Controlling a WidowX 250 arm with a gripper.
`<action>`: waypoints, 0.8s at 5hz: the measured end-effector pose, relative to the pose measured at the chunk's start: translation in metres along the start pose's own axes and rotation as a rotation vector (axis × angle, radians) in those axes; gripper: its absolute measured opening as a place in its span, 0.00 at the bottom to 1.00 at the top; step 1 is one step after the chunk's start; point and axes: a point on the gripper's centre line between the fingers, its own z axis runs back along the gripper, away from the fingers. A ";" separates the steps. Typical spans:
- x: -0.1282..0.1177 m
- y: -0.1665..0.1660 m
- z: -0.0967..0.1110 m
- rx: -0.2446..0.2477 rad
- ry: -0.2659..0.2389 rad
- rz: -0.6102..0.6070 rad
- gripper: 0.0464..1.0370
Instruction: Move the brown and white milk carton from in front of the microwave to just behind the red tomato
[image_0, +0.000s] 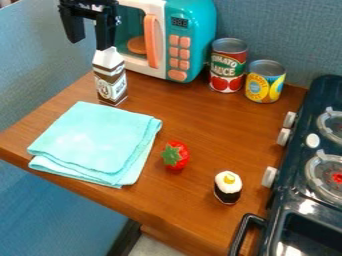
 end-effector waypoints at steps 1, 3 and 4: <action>-0.001 -0.001 -0.017 -0.016 0.047 0.001 0.96; 0.005 0.008 -0.014 0.034 0.032 0.002 0.96; 0.009 0.009 -0.015 0.037 0.014 -0.014 0.96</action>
